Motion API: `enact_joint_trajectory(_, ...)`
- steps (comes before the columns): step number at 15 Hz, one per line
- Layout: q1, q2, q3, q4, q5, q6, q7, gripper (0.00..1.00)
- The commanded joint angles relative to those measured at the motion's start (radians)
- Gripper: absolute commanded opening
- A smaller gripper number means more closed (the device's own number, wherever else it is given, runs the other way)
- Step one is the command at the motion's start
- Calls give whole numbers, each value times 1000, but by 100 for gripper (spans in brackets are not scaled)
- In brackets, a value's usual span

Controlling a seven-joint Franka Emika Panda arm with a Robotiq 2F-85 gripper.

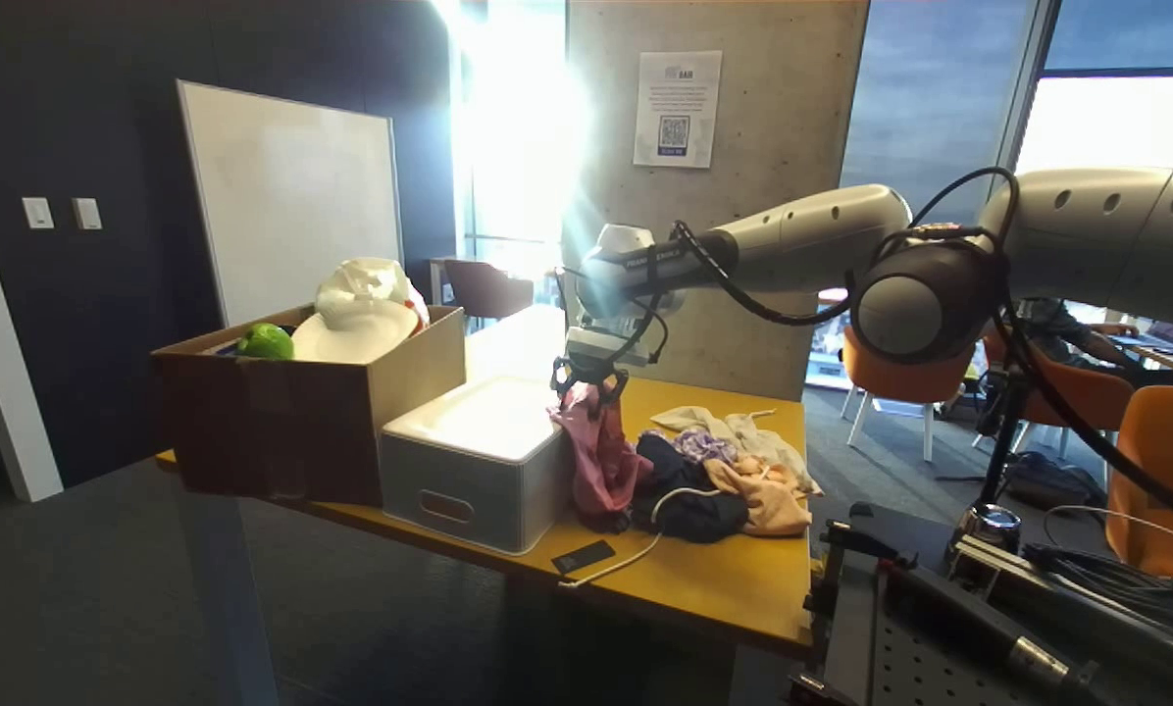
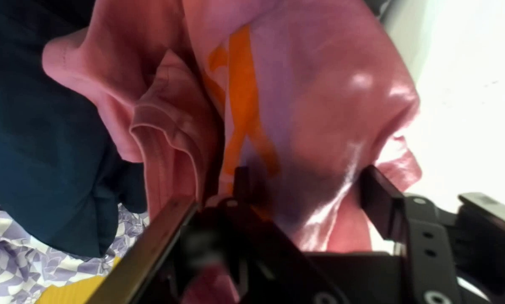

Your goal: Put the pink shirt on the white basket

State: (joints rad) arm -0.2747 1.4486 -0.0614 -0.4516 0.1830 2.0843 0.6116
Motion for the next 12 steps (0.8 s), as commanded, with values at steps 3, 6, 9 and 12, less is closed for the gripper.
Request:
enact_joint_trajectory(3, -5, -31, 16, -25, -5, 6, 21, 21)
enact_joint_trajectory(6, -7, -54, 16, -26, -7, -35, 21, 1)
enact_joint_trajectory(9, -4, -89, 14, -24, -10, -99, 27, 0)
enact_joint_trajectory(12, 7, -147, 4, -22, -20, -156, 45, 1)
